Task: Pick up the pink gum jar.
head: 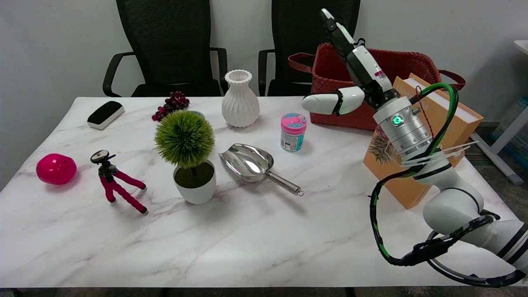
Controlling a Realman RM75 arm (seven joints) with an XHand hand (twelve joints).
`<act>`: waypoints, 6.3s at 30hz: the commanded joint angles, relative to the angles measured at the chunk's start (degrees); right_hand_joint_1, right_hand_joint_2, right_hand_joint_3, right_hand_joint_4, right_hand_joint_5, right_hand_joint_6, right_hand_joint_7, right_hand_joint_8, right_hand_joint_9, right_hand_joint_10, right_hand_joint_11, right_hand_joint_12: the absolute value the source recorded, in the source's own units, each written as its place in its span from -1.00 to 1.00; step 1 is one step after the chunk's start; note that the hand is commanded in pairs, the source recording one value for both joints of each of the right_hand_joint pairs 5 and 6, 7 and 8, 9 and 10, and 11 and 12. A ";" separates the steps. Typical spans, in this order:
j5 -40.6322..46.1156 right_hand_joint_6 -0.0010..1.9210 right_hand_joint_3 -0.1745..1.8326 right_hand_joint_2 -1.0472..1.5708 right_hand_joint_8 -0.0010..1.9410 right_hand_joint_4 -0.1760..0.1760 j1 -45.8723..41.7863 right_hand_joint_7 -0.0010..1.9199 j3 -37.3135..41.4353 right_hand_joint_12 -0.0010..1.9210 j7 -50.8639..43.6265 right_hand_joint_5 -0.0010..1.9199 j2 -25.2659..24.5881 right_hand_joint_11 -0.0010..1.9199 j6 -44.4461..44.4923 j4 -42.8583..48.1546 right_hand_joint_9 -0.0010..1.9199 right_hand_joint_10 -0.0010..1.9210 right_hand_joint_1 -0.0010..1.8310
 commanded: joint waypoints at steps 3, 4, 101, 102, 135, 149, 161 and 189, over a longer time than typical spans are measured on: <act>-1.95 -1.00 -0.58 -0.04 -1.00 0.00 -2.29 -1.00 0.17 -1.00 2.01 -1.00 0.93 -1.00 2.70 -0.01 -1.00 -1.00 -0.20; -1.95 -1.00 -0.58 -0.04 -1.00 0.00 -2.45 -1.00 0.06 -1.00 2.01 -1.00 0.89 -1.00 2.81 0.08 -1.00 -1.00 -0.20; 2.92 -1.00 -0.36 -0.23 -1.00 0.00 15.42 -1.00 -9.25 -0.89 6.57 -1.00 -20.37 -0.89 -5.92 -39.12 -1.00 -1.00 -0.03; 2.92 -1.00 -0.36 -0.24 -1.00 0.00 15.53 -1.00 -9.25 -0.89 6.61 -1.00 -20.45 -0.89 -5.81 -39.41 -1.00 -1.00 -0.03; 2.36 -1.00 -0.31 -0.32 -1.00 0.00 19.50 -1.00 -10.54 -0.83 11.21 -1.00 -22.90 -0.83 -5.89 -46.58 -1.00 -1.00 -0.02; 2.20 -1.00 -0.31 -0.35 -1.00 0.00 21.37 -1.00 -11.45 -0.81 12.16 -1.00 -24.28 -0.81 -5.78 -49.24 -1.00 -1.00 -0.02; 1.72 -1.00 -0.30 -0.41 -0.99 0.00 22.96 -0.99 -11.61 -0.81 12.16 -1.00 -25.40 -0.81 -5.70 -51.55 -1.00 -1.00 0.00; 1.72 -1.00 -0.21 -0.47 -0.98 0.00 26.56 -0.98 -11.80 -0.79 12.16 -1.00 -27.05 -0.79 -5.54 -56.74 -1.00 -1.00 0.12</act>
